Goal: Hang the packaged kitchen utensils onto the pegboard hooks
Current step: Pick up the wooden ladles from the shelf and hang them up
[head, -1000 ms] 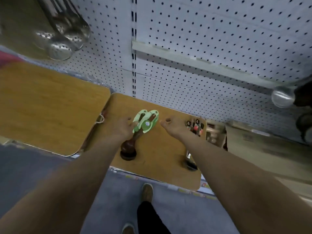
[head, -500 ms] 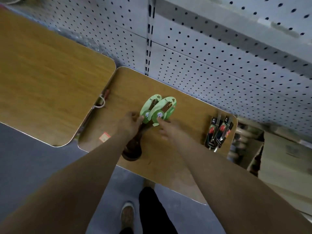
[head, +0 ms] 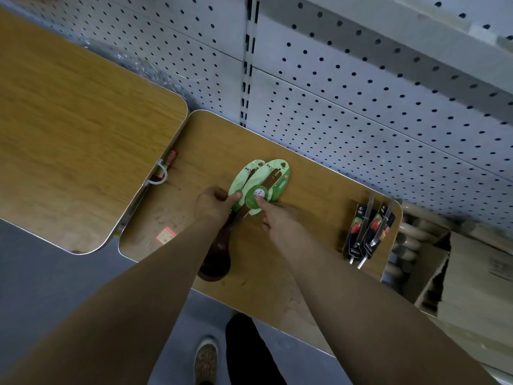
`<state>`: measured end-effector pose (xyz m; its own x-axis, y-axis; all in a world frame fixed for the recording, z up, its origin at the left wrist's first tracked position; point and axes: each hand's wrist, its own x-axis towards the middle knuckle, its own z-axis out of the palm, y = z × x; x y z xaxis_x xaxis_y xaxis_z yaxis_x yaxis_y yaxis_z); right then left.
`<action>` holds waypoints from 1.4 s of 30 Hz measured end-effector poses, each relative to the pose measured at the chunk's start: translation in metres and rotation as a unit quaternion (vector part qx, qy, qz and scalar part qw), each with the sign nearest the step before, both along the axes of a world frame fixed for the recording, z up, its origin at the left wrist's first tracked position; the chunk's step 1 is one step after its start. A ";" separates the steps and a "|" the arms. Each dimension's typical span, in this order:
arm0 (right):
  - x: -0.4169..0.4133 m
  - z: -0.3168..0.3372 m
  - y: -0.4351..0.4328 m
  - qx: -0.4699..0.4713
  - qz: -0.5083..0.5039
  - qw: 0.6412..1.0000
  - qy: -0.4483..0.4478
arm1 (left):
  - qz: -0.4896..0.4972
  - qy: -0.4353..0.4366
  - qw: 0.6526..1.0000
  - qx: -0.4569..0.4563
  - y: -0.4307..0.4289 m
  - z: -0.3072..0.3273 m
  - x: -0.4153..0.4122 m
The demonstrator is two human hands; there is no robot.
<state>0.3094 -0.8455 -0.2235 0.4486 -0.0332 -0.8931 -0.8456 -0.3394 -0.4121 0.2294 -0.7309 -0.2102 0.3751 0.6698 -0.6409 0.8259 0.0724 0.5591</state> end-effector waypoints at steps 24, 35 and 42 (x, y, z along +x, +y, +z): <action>-0.033 0.016 0.007 0.097 -0.003 0.993 -0.061 | 0.200 -0.162 0.947 -0.193 -0.016 0.015 -0.035; -0.072 0.079 -0.028 0.113 0.019 0.985 -0.125 | 0.279 -0.196 0.922 -0.181 -0.041 0.080 -0.085; -0.120 0.166 -0.080 0.168 -0.044 0.963 -0.207 | 0.221 -0.254 0.926 -0.170 -0.083 0.175 -0.129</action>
<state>0.1891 -0.9260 -0.0580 0.7770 0.1717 -0.6057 -0.6050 -0.0622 -0.7938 0.1007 -0.8143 -0.0349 0.4226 0.6217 -0.6595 0.3101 0.5845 0.7498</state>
